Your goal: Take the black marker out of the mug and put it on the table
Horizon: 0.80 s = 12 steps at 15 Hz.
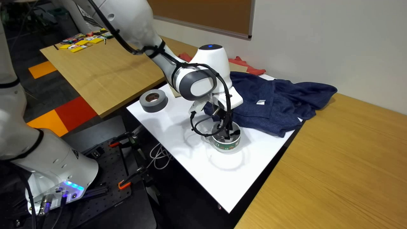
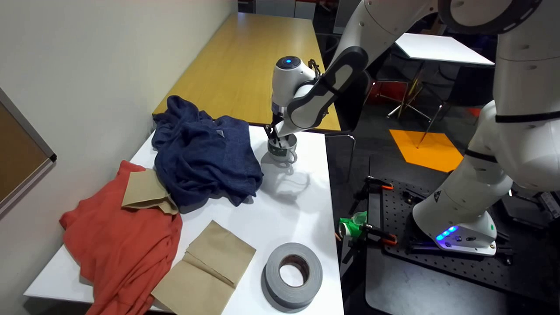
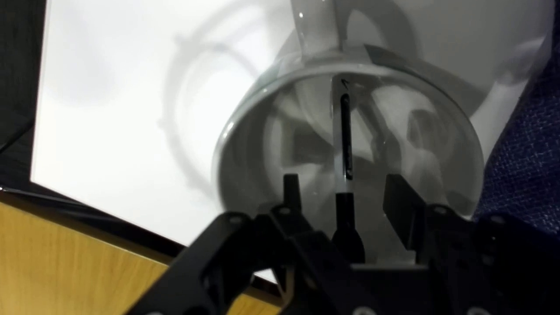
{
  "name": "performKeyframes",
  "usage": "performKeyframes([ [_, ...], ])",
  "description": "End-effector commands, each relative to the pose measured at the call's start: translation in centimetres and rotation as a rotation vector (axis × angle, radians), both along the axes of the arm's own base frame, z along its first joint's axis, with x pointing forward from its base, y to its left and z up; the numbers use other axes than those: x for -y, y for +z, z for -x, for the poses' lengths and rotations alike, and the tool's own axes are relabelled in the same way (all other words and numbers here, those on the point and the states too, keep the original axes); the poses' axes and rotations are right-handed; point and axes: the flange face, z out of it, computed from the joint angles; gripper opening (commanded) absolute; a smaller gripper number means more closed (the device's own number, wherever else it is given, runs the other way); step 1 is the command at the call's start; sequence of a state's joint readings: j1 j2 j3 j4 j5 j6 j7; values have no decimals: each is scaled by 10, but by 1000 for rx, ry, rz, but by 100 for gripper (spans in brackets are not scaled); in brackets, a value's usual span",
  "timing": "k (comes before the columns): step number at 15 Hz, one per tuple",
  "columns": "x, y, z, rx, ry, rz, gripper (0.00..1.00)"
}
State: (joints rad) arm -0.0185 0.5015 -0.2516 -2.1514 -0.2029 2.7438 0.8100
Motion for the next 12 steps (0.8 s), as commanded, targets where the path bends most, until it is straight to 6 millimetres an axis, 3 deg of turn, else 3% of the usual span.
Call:
performKeyframes([
  [1,7,-7,-9,15,5,15,27],
  [5,9,-13,-10,6,2,25,0],
  [8,4,-4,-7,12,7,30,3],
  [12,-2,23,3,56,12,45,3],
])
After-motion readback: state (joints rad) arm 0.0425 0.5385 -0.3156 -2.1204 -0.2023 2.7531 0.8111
